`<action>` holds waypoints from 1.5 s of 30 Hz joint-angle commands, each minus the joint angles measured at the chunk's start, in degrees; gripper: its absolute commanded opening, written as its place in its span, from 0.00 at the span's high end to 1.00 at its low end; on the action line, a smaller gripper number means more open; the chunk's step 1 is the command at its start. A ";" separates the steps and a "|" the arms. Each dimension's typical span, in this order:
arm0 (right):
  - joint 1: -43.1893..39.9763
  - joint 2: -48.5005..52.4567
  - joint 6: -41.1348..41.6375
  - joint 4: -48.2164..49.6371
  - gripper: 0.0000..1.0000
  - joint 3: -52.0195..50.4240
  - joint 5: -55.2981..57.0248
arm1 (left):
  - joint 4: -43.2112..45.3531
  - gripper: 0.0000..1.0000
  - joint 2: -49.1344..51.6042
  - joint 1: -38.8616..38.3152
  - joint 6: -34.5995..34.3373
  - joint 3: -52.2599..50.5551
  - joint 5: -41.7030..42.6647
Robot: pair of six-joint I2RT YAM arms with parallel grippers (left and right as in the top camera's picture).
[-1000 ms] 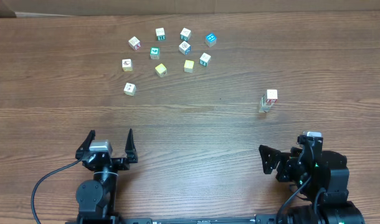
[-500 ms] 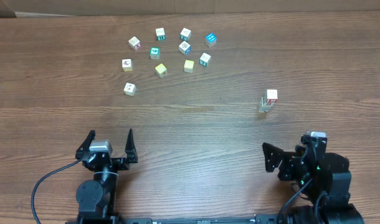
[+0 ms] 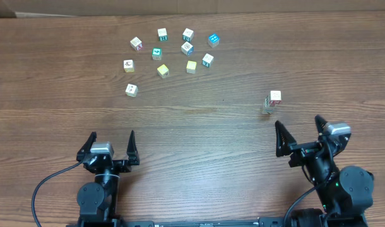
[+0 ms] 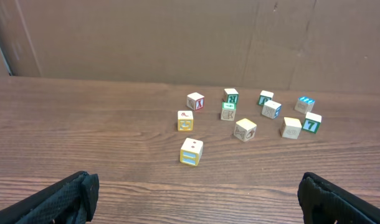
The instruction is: Form a tower
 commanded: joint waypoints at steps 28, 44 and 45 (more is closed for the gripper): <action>1.86 -16.48 -5.53 33.09 0.00 -27.45 -1.20 | 0.20 0.00 -0.50 -0.20 0.63 -0.24 0.07; 1.86 -16.48 -5.31 17.25 0.00 -27.39 5.49 | 0.20 0.00 -0.50 -0.20 0.63 -0.24 0.07; 1.86 -16.48 -5.31 17.25 0.00 -27.39 5.44 | 0.20 0.00 -0.50 -0.20 0.63 -0.24 0.07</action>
